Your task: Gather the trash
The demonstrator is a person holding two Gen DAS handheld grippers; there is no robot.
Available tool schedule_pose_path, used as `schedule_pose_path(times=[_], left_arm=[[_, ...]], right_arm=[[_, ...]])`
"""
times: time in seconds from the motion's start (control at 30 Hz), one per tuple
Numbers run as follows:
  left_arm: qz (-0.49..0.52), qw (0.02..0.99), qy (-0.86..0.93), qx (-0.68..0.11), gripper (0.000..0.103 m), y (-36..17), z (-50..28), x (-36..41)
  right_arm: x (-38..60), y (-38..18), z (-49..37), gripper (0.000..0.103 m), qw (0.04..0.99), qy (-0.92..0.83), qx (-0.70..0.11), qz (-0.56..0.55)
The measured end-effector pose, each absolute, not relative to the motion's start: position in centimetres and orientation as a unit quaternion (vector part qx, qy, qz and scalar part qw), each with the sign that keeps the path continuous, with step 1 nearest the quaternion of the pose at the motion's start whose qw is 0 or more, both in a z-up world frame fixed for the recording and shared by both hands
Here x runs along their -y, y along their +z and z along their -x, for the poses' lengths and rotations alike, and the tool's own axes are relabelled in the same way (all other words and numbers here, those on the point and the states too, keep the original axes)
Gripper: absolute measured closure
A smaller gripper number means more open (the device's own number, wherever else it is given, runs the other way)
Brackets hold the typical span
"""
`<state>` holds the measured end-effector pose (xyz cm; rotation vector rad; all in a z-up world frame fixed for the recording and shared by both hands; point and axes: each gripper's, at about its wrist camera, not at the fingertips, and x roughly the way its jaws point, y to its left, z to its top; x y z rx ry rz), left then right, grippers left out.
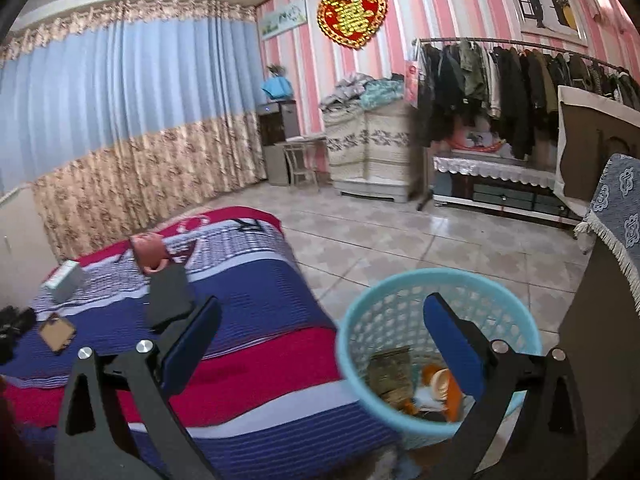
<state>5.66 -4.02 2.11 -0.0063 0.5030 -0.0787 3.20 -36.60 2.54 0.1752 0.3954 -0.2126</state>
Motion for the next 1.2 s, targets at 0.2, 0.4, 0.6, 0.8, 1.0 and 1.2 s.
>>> schedule_pose_path(times=[0.2,0.4,0.6,0.8,1.0,1.2], left_arm=[[0.015,0.970,-0.030,-0.241,0.006,2.0,-3.9,2.8],[0.009,0.977,-0.025,-0.212,0.006,2.5,-1.6,2.7],[0.010,0.981,-0.038,-0.192,0.006,2.9,0.3,2.7],[0.008,0.985,-0.041,-0.167,0.006,3.4,1.9,3.0],[0.006,0.985,-0.045,-0.164,0.006,3.2,2.4,3.3],[-0.004,0.984,-0.056,-0.167,0.005,2.7,2.6,3.9]], right_arm=[[33.2,2.0,-0.8,0.004,0.972,-0.102,-0.202,-0.068],[29.5,1.3,0.8,0.004,0.973,-0.085,-0.214,-0.029],[28.1,0.8,2.3,0.004,0.974,-0.075,-0.212,-0.022],[27.8,0.7,3.0,0.004,0.975,-0.077,-0.208,-0.029],[27.1,0.8,3.2,0.004,0.976,-0.081,-0.201,-0.022],[26.6,0.9,3.4,0.004,0.977,-0.084,-0.193,-0.012]])
